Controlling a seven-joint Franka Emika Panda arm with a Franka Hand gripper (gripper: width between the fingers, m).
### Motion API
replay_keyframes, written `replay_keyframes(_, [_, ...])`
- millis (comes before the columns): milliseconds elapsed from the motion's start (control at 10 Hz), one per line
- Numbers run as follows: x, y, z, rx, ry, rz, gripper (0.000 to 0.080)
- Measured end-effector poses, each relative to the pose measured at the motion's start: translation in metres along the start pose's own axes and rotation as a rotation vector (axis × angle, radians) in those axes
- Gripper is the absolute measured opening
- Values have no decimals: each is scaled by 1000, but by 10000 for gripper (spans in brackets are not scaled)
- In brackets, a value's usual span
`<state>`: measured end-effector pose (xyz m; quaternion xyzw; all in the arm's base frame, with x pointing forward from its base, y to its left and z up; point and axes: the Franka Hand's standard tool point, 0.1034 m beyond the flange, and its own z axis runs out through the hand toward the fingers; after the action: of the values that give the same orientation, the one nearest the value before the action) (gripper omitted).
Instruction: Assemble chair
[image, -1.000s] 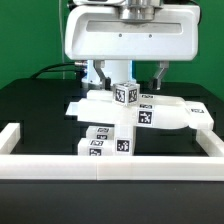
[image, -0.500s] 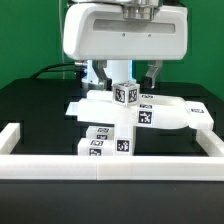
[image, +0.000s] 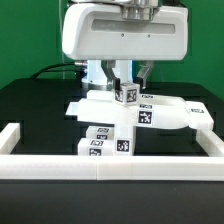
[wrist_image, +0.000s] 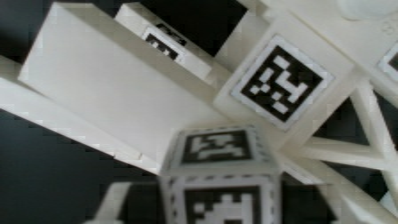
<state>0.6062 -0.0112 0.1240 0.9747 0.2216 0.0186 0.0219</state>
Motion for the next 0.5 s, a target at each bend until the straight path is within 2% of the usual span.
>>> replay_keyframes(500, [0, 0, 0, 2, 0, 363, 286])
